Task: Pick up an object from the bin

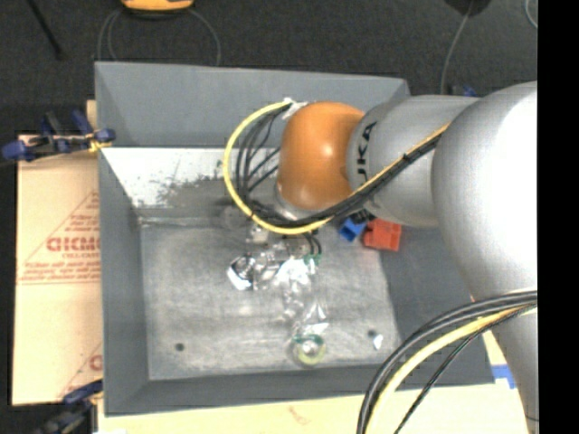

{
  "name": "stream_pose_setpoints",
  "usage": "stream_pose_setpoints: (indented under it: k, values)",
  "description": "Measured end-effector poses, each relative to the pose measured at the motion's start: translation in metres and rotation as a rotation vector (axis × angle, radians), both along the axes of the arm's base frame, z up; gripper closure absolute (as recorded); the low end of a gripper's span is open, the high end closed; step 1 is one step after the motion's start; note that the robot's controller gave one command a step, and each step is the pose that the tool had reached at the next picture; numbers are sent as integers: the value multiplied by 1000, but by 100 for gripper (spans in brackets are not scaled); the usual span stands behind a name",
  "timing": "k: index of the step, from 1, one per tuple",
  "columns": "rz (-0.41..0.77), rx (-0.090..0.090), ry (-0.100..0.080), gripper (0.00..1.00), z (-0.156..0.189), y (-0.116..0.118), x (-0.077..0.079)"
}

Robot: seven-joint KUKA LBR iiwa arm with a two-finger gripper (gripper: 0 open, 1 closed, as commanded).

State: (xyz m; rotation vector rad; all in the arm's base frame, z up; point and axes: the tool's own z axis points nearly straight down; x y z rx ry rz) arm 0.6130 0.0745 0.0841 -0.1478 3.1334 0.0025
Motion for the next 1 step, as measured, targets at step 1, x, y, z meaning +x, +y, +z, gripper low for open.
stream_pose_setpoints:
  k: [1]
  values:
    - [424, -4, -6, 100, 127, 15, 9]
